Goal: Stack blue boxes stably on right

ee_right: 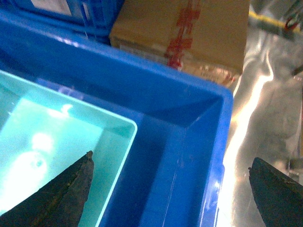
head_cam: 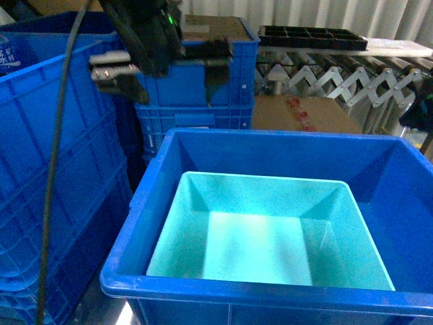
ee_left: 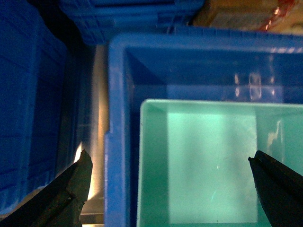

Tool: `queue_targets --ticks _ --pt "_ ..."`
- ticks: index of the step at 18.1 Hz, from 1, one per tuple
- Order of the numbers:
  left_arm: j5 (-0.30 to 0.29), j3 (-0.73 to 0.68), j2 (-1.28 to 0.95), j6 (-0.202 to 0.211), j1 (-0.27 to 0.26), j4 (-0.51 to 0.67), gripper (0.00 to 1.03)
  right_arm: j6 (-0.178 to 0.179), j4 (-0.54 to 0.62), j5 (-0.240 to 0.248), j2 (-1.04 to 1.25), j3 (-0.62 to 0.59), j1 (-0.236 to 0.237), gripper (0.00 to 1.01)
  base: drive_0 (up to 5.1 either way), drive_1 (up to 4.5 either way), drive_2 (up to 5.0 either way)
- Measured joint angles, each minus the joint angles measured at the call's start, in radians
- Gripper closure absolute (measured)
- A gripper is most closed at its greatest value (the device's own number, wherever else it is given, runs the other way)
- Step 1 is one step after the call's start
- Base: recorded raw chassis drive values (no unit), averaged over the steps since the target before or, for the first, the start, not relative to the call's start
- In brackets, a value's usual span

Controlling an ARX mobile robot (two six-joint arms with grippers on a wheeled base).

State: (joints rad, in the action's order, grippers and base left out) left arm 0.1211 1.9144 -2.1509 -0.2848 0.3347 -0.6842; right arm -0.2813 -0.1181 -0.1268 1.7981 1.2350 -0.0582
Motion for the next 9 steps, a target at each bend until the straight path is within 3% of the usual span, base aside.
queue_targets --ticks 3,6,9 --pt "0.014 -0.101 0.186 -0.033 -0.042 0.004 0.05 0.013 0.001 -0.047 -0.169 -0.002 0.000 0.03 0.0 0.00 0.0" --pt "0.066 -0.331 0.364 -0.056 -0.017 0.010 0.05 0.025 -0.063 -0.075 -0.372 -0.097 -0.004 0.03 0.0 0.00 0.0" --pt "0.120 -0.444 0.561 -0.106 -0.008 -0.018 0.05 0.043 -0.172 -0.095 -0.507 -0.104 -0.052 0.03 0.0 0.00 0.0"
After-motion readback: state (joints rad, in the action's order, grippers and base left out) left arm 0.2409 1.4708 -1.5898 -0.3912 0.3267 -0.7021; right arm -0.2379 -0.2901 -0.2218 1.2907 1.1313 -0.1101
